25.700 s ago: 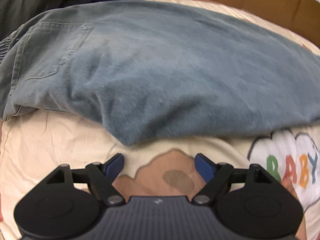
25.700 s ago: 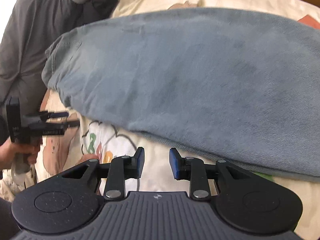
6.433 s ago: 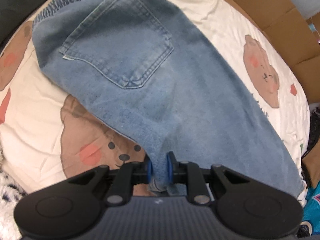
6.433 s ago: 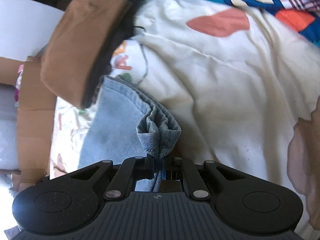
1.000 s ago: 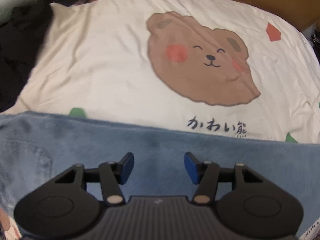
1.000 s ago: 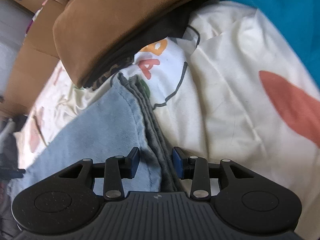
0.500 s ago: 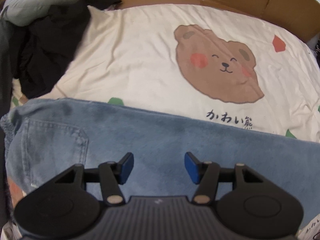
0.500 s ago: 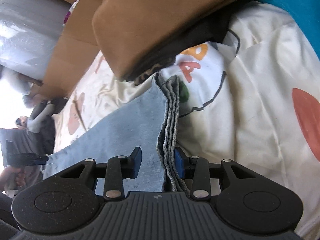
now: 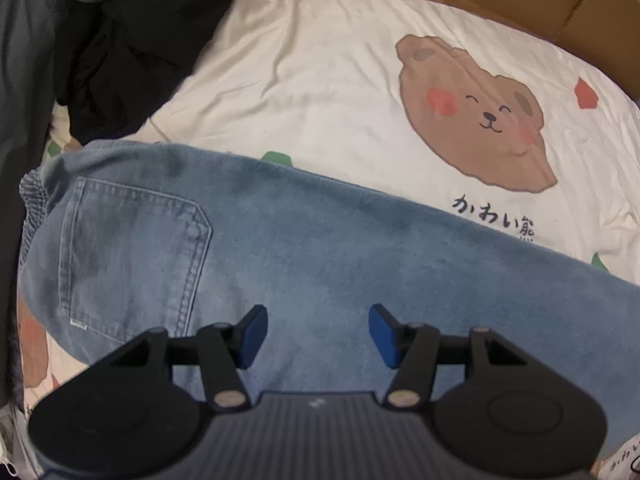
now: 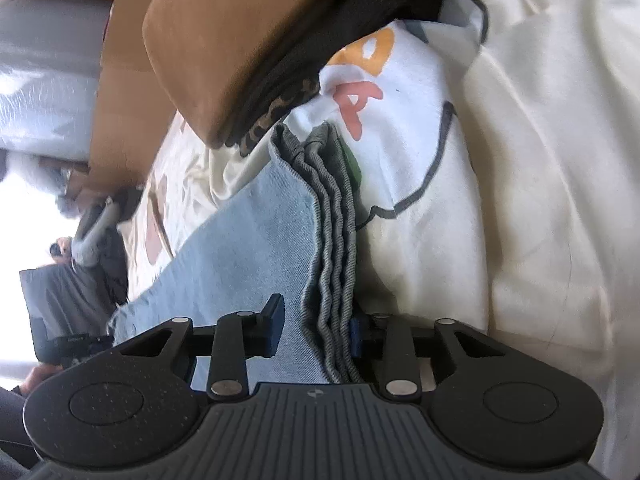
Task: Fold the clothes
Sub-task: 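Close the right tool on the folded jeans hem edge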
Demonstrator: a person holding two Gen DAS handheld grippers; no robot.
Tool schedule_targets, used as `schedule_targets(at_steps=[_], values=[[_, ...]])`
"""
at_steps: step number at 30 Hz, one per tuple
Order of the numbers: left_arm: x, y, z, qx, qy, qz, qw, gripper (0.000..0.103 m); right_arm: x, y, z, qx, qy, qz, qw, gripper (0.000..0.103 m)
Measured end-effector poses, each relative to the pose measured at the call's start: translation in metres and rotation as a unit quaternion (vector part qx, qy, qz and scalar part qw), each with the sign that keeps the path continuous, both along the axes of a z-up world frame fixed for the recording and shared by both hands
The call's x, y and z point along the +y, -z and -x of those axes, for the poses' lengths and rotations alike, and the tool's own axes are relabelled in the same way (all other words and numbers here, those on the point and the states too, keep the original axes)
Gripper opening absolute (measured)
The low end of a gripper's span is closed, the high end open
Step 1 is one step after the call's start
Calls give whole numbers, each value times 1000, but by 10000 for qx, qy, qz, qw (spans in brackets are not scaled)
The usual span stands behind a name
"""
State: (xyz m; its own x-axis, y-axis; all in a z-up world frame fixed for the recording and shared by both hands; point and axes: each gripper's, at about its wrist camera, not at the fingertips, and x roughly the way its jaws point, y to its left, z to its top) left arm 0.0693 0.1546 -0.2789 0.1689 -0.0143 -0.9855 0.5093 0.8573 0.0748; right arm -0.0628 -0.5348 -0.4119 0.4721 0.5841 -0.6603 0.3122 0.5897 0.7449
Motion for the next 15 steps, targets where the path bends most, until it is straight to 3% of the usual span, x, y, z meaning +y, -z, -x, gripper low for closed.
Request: schedule_targets(at_steps=[1,7,15], values=[[1,0,1,1,-20,25,10000,59,1,-2,-2,47,-95,77,9999,13],[9,-7,5,-18,-148,223,9996,59,9,-24,-9,113,-452,485,9977,10],[19,-31,15,-185,-314,455,9983,59,12,-75,-10,106,-437,364,9983,9]])
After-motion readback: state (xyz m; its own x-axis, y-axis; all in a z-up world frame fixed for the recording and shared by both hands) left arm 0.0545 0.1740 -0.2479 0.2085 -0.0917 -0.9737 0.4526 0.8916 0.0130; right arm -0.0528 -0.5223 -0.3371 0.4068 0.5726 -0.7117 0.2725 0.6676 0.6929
